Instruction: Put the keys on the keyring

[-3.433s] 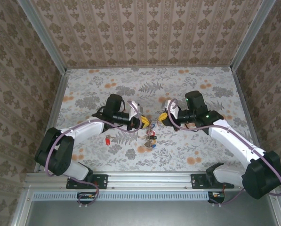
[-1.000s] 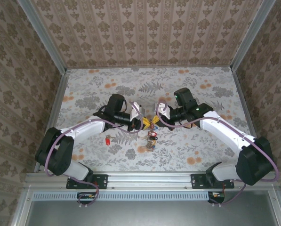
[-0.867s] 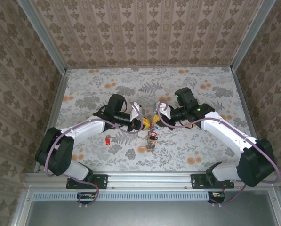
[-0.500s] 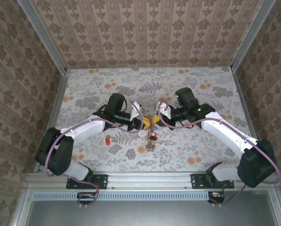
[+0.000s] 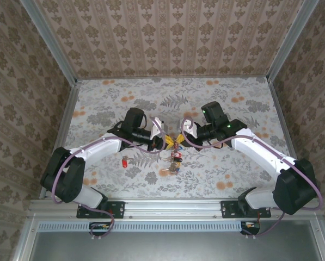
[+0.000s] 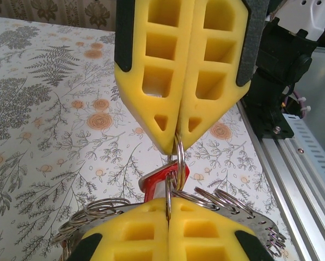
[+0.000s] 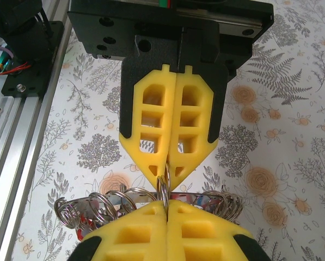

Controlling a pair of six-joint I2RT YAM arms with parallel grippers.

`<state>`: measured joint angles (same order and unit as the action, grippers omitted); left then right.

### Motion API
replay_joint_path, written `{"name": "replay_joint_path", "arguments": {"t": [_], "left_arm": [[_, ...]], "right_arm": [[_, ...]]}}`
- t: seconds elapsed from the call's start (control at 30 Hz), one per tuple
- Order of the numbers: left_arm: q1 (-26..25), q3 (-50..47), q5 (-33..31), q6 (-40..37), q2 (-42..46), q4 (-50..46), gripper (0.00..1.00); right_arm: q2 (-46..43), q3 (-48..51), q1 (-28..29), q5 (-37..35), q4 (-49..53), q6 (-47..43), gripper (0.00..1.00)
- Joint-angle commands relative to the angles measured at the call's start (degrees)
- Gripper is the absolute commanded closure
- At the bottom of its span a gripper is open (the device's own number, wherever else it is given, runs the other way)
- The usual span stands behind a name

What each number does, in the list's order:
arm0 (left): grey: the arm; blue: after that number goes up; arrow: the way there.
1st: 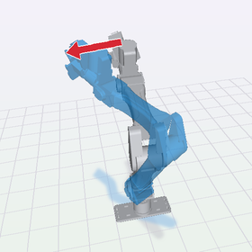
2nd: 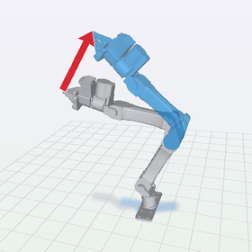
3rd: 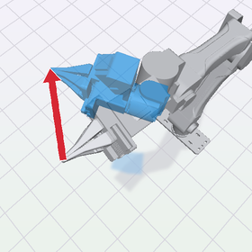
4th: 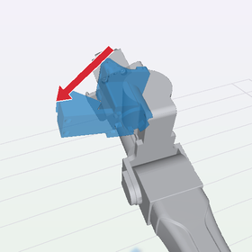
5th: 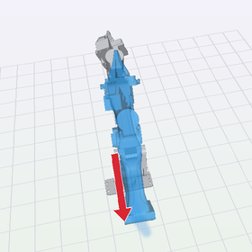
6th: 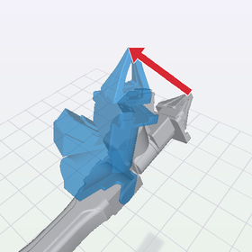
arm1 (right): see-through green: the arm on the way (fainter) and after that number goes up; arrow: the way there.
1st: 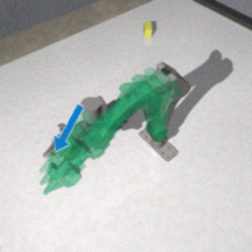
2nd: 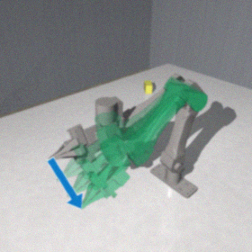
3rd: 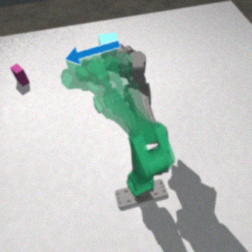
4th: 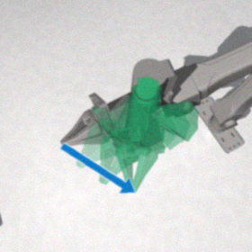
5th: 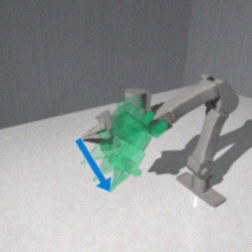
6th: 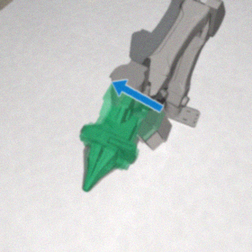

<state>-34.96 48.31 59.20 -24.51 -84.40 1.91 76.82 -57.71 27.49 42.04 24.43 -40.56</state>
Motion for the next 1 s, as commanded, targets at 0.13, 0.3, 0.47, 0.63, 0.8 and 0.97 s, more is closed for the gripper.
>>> {"name": "replay_joint_path", "arguments": {"t": [0.13, 0.3, 0.47, 0.63, 0.8, 0.97], "left_arm": [[-0.37, 2.42, 3.38, -2.29, 0.03, -0.99, 1.00], [-0.37, 2.43, 3.73, -2.34, 0.12, -1.06, 1.00], [-0.39, 2.57, 3.64, -2.47, 0.03, -1.21, 1.00], [-0.37, 2.57, 3.40, -2.38, 0.13, -1.05, 1.00], [-0.37, 2.51, 3.03, -2.29, 0.15, -0.88, 1.00], [-0.37, 2.47, 3.25, -2.07, 0.28, -0.75, 1.00]], "right_arm": [[-2.02, -0.96, -0.57, 1.16, -1.29, -0.75, 1.00], [-1.72, -0.36, -0.55, -0.32, -2.00, -0.83, 1.00], [-1.72, 0.18, -0.52, 0.09, -3.54, -0.29, 1.00], [-0.72, -0.73, -0.50, 2.07, -0.11, -1.63, 1.00], [-0.71, -0.75, -0.50, 3.16, 1.05, -1.81, 1.00], [-0.37, -0.73, -0.51, 2.93, 1.05, -1.81, 1.00]]}}
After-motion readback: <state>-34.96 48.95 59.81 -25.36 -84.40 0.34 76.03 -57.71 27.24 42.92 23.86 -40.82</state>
